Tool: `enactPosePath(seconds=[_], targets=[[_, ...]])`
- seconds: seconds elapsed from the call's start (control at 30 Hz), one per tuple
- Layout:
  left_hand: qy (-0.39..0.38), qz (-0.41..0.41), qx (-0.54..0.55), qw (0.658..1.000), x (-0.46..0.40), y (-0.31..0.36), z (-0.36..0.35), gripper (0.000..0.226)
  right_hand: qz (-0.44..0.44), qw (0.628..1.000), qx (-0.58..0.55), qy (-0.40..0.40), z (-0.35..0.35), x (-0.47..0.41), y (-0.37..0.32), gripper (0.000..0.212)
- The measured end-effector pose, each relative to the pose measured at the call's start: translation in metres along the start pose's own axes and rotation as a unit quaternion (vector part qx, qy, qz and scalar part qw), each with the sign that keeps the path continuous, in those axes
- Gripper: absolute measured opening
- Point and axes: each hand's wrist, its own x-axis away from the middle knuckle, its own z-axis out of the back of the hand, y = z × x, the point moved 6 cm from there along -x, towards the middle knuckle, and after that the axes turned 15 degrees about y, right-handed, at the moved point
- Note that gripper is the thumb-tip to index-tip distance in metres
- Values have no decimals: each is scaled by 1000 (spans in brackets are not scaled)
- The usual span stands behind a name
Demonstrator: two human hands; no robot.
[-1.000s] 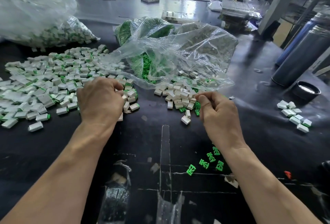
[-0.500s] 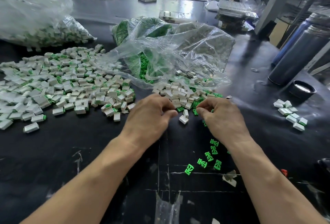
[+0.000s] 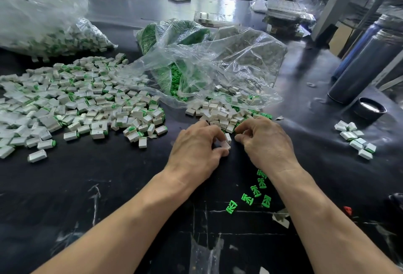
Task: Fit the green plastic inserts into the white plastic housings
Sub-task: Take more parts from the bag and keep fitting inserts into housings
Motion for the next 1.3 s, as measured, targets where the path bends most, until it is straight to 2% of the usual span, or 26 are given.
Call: enactPosePath(seconds=[0.13,0.27,0.33,0.47,0.53,0.6,0.73,0.8,0.87,1.13,1.3], targets=[[6,29,41,999,1,-5,1,23,0,1000,13,-10,1,-1,0,6],[10,41,82,996,2,-8,-1,23,9,1000,22,-10,4,0,-3,13],[12,59,143,988,1,-10,-1,23,10,1000,16,-9,5,0,-3,15],[9,117,331,936,-1,-10,5,22,5,1000,-26,1,6,1,-3,15],[12,142,397,907,-3,-11,8,17,-5,996,-84,22,7,2,-1,12],[19,164,430,888,-4,-13,10,14,-41,978,-198,42,8,3,1,7],[34,189,446,874,-7,-17,11,14,-110,893,-435,42,7,7,-1,12],[33,193,445,874,-7,-18,10,12,-106,858,-501,33,9,10,-7,14],[33,197,445,873,-7,-18,10,12,-92,845,-526,25,11,11,-13,14],[16,204,453,868,-4,-15,9,11,-42,869,-492,25,12,15,-19,14],[7,216,467,858,-2,-13,9,18,-27,887,-459,39,14,16,-20,16]])
